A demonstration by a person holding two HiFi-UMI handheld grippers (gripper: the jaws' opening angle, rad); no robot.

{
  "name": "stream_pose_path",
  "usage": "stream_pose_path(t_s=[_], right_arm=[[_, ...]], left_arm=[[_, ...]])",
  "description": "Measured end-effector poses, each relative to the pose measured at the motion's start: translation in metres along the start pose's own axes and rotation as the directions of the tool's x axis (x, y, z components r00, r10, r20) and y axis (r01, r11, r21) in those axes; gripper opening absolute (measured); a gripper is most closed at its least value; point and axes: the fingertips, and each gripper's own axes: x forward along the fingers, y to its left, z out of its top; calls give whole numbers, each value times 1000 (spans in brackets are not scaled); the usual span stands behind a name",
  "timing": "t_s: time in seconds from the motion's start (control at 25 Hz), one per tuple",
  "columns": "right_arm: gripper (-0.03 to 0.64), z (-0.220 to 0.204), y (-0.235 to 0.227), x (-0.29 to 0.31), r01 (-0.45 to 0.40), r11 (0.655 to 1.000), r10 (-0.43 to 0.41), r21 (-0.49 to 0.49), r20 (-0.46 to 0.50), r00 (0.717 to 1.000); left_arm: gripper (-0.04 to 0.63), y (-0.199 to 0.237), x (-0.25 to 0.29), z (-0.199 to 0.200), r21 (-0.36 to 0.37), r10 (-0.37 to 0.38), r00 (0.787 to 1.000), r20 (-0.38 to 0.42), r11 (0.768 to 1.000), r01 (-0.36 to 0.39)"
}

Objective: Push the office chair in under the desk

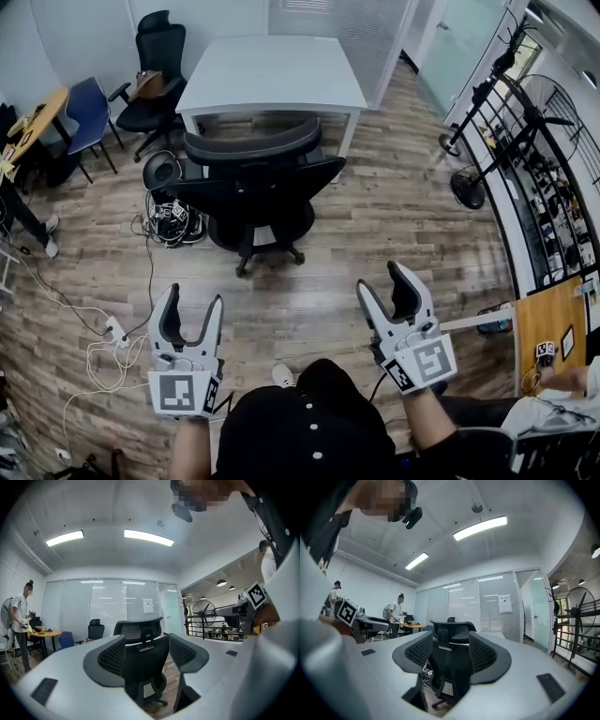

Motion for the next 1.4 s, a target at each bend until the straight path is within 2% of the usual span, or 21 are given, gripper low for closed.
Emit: stream_pose_path(t_s=[0.48, 0.76, 1.4], right_arm=[[245, -5, -3, 15, -12, 1000, 12, 3, -2, 1000], [245, -4, -15, 42, -23, 1000, 23, 10, -1, 1000], [245, -16, -30, 107, -42, 999, 43, 22, -38, 998]], left_arm=[[296, 6, 8, -6, 4, 8, 1000, -10, 1000, -8], [299, 16, 31, -2, 19, 13, 1000, -15, 1000, -13], [299, 50, 86, -13, 4, 17, 999, -47, 1000, -17]])
